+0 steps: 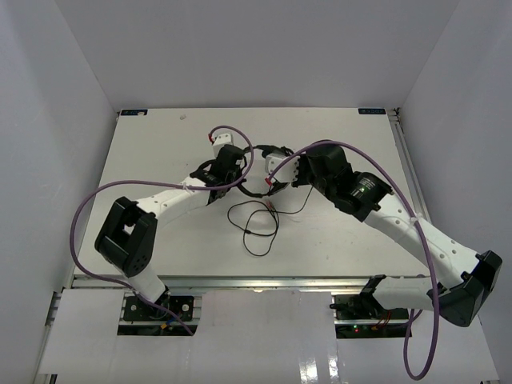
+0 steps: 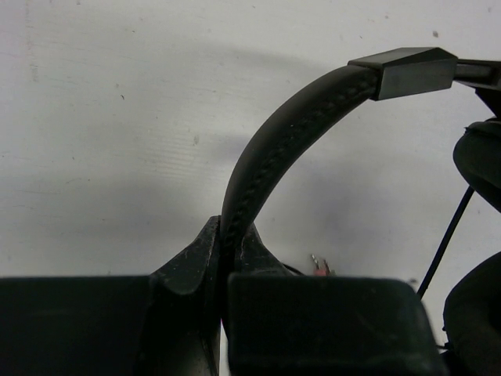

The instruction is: Wrap the headphones

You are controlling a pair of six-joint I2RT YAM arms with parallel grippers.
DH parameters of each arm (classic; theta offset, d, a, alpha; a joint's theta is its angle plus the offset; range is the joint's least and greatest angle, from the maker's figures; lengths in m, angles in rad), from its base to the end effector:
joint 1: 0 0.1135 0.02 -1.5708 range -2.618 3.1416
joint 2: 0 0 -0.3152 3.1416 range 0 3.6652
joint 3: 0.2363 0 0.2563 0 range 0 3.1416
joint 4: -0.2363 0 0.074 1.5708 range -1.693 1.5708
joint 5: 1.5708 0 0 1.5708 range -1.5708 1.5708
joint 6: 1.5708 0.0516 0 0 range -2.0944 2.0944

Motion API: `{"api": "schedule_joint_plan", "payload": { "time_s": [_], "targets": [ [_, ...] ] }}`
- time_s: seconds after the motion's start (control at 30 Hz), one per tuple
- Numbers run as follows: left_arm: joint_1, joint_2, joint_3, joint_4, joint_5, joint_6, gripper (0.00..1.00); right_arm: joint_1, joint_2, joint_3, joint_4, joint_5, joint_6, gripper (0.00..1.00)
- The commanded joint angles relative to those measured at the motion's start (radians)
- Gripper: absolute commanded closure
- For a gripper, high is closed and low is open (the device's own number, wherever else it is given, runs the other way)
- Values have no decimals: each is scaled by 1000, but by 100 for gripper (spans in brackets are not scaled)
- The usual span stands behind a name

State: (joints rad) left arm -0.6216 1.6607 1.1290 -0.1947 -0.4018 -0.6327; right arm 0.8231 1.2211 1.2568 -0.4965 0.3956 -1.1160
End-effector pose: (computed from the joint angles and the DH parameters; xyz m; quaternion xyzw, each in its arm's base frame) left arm 0.3242 -0.2074 0.2721 -0.0867 0.8934 -0.0882 0.4319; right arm 0.1967 0.1829 0.4244 -0.6286 0.5568 -0.2406 0.4868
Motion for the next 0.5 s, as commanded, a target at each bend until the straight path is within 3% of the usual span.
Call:
{"api": "schedule_joint_plan", "payload": {
  "time_s": [0.0, 0.47],
  "targets": [
    [-9, -123, -33, 80, 111, 144, 100, -40, -33, 39, 4, -48, -20, 90],
    [-38, -158, -90, 76, 464, 353, 100, -99, 0, 37, -4, -264, 37, 89]
  ]
}}
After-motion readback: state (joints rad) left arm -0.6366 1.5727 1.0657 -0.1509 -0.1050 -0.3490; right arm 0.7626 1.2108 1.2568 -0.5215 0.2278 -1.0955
